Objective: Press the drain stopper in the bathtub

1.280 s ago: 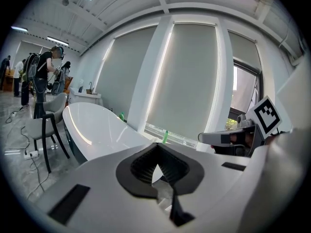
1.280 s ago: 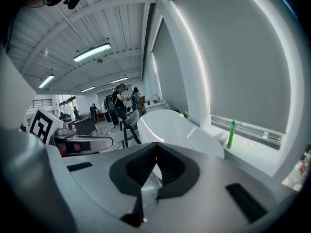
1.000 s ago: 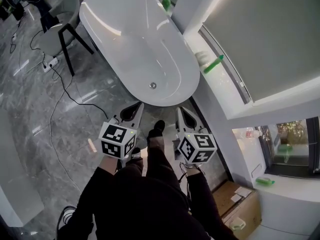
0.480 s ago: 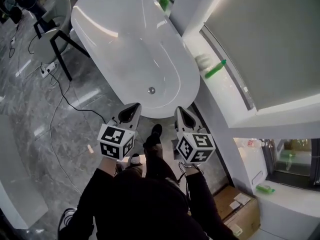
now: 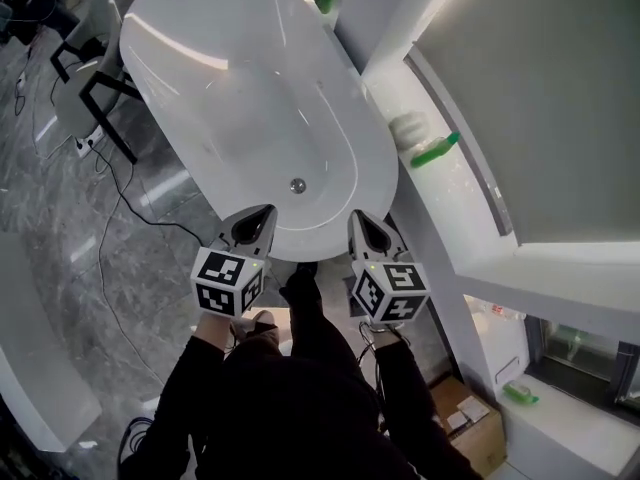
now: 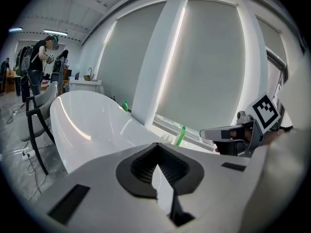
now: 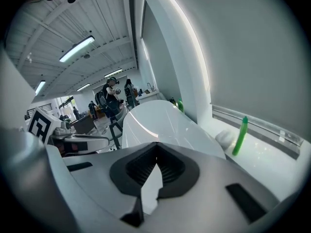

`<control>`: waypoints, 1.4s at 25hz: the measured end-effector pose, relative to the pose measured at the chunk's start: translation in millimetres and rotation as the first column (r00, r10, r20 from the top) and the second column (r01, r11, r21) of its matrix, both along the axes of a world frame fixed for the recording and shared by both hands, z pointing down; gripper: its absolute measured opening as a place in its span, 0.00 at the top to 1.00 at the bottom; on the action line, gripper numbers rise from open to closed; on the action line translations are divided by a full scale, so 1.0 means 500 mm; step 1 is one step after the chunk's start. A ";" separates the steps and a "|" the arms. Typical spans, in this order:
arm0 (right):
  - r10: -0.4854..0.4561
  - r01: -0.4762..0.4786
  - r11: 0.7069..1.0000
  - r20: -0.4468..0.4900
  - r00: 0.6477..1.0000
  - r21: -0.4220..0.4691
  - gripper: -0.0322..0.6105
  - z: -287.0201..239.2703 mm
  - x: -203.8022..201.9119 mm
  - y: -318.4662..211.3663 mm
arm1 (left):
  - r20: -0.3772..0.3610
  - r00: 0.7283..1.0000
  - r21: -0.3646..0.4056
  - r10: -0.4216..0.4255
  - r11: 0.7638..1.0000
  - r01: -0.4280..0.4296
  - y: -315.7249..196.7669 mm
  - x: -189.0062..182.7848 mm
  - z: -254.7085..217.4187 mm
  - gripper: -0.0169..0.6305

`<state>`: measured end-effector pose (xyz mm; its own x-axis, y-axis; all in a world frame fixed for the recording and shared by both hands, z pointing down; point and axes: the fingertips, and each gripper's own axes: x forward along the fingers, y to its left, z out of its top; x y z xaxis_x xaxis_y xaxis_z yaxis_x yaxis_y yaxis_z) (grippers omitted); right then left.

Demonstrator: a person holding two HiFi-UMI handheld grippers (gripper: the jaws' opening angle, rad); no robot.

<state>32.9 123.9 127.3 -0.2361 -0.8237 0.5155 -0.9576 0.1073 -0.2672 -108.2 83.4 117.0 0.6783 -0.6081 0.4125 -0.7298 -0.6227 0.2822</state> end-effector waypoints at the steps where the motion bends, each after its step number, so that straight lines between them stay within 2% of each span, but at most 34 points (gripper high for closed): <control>1: -0.007 0.007 1.000 0.002 1.000 -0.006 0.95 0.005 0.008 -0.013 | 0.005 1.000 -0.007 -0.007 1.000 0.007 -0.016 0.008 0.006 0.96; 9: -0.047 0.049 0.997 0.025 0.999 -0.064 0.95 0.064 0.064 -0.090 | 0.045 0.998 -0.062 -0.042 0.997 0.045 -0.104 0.068 0.058 0.96; 18: -0.078 0.083 0.989 0.044 0.996 -0.124 0.95 0.138 0.095 -0.142 | 0.100 0.994 -0.098 -0.038 0.994 0.048 -0.166 0.132 0.110 0.96; 24: -0.061 0.072 0.979 0.062 0.996 -0.191 0.95 0.212 0.105 -0.147 | 0.150 0.989 -0.142 0.019 0.990 0.003 -0.176 0.166 0.177 0.96; 28: -0.020 0.041 0.977 0.100 0.995 -0.208 0.95 0.243 0.113 -0.156 | 0.169 0.984 -0.173 0.056 0.985 -0.026 -0.189 0.190 0.228 0.96; 35: 0.041 -0.013 0.970 0.109 0.993 -0.244 0.95 0.325 0.120 -0.184 | 0.208 0.970 -0.230 0.124 0.970 -0.075 -0.229 0.221 0.344 0.96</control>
